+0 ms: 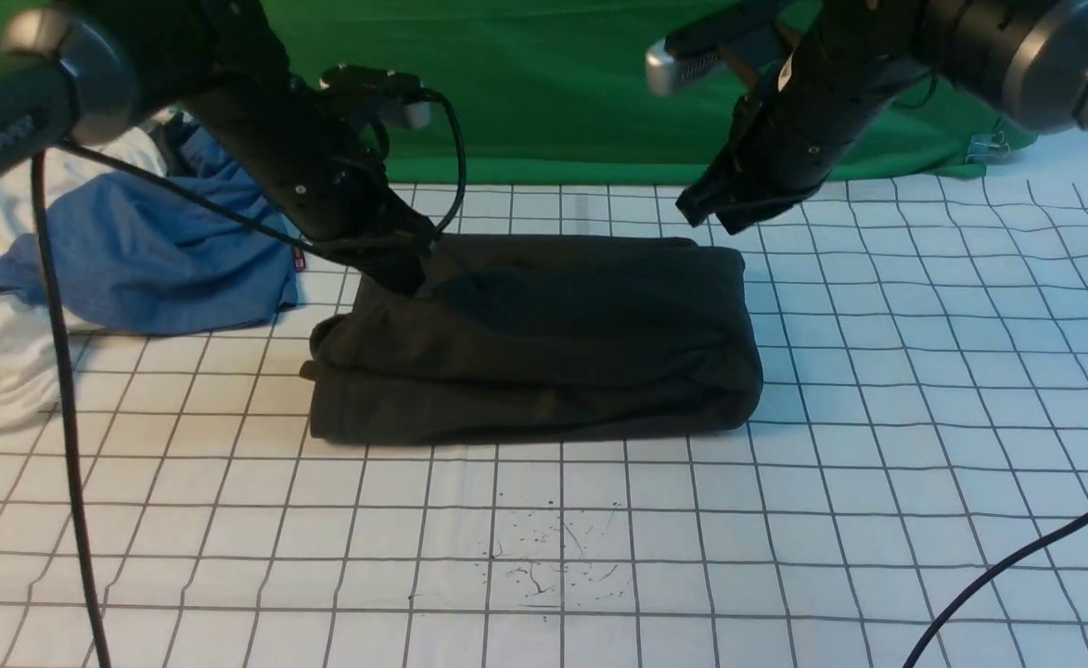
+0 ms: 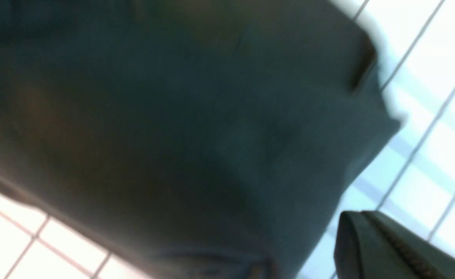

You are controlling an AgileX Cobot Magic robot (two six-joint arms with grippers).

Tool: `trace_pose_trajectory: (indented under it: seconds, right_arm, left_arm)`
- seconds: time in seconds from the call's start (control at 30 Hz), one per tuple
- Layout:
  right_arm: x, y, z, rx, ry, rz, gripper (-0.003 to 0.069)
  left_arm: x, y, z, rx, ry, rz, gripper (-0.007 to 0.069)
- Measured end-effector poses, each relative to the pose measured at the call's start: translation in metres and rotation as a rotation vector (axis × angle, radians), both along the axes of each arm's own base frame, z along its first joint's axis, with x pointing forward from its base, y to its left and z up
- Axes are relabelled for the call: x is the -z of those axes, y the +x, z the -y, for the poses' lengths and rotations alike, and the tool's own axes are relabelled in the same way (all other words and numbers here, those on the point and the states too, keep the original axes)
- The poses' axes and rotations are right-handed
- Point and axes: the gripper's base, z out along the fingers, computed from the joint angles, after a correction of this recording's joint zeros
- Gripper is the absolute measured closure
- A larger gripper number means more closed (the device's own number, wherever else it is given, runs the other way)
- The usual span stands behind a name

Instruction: Fold a long-sleeved shirt over a white checkered tablecloth.

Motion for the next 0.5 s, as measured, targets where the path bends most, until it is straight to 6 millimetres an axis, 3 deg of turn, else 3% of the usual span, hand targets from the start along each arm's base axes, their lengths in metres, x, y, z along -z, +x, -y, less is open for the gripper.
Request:
trace_pose_trajectory:
  seconds: [0.13, 0.23, 0.27, 0.37, 0.5]
  right_arm:
    - [0.009, 0.006, -0.002, 0.002, 0.001, 0.004, 0.0648]
    - [0.029, 0.011, -0.004, 0.001, -0.016, -0.033, 0.0648]
    - [0.030, 0.012, -0.004, 0.001, -0.017, -0.036, 0.0648]
    - [0.055, 0.016, -0.006, 0.001, -0.043, -0.098, 0.0648]
    - [0.082, 0.018, -0.007, 0.002, -0.078, -0.184, 0.0648]
  left_arm:
    - [0.014, 0.008, -0.004, -0.053, 0.034, 0.015, 0.0540]
    - [0.029, 0.008, -0.001, -0.052, 0.011, -0.057, 0.0415]
    - [0.029, 0.008, 0.000, -0.051, 0.007, -0.061, 0.0405]
    - [0.046, 0.005, 0.011, -0.022, -0.013, -0.128, 0.0210]
    - [0.044, 0.005, 0.018, -0.003, -0.011, -0.128, 0.0057]
